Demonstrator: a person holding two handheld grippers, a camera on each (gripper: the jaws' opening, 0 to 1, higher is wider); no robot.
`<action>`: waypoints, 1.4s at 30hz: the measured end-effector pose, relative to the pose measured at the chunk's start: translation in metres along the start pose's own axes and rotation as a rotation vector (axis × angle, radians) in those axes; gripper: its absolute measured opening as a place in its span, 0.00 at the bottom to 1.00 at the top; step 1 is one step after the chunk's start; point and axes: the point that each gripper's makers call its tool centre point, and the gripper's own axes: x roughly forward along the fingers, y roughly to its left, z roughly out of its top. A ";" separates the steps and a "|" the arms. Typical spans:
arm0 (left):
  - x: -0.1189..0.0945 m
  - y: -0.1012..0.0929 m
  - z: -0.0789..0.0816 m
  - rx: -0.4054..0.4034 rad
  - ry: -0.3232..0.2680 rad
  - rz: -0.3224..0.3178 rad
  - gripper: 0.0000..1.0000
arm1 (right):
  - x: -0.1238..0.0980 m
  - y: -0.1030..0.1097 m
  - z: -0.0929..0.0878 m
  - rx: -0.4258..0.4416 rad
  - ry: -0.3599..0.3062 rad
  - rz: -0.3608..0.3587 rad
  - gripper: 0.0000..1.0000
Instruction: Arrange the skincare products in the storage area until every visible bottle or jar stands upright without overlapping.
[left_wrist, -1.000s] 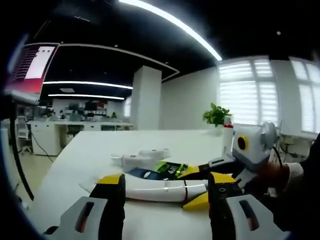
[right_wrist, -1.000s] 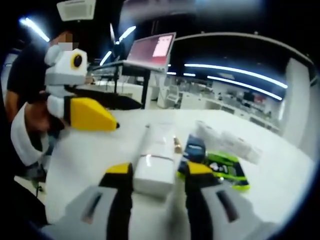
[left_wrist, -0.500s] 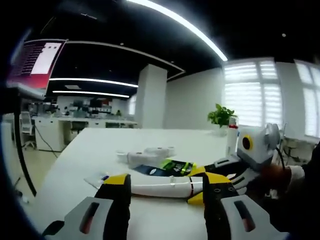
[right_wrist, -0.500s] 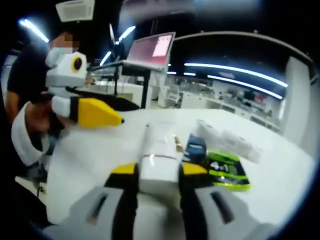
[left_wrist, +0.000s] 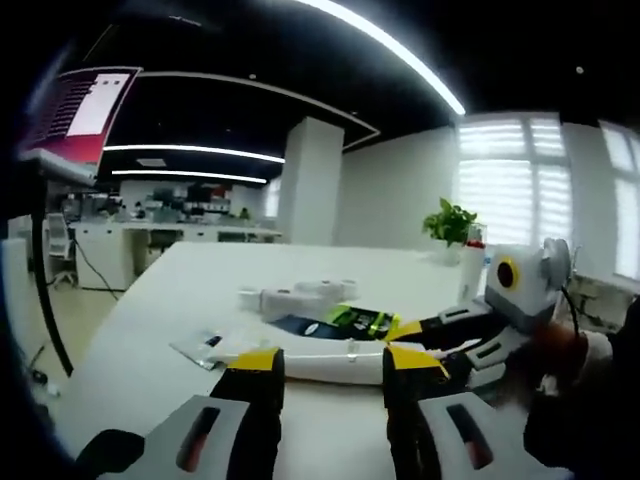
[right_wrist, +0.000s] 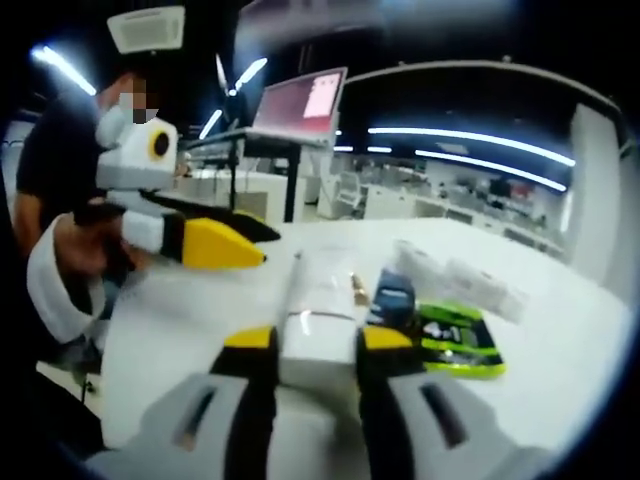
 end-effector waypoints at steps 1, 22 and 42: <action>0.000 -0.001 -0.001 0.000 0.003 -0.004 0.39 | 0.000 0.000 0.000 -0.004 0.000 -0.001 0.30; 0.002 -0.014 -0.020 -0.242 0.087 -0.092 0.40 | -0.001 0.005 -0.003 -0.022 0.020 -0.010 0.30; -0.001 -0.023 -0.013 -0.218 0.078 -0.136 0.45 | -0.010 -0.003 0.012 -0.126 -0.040 -0.078 0.29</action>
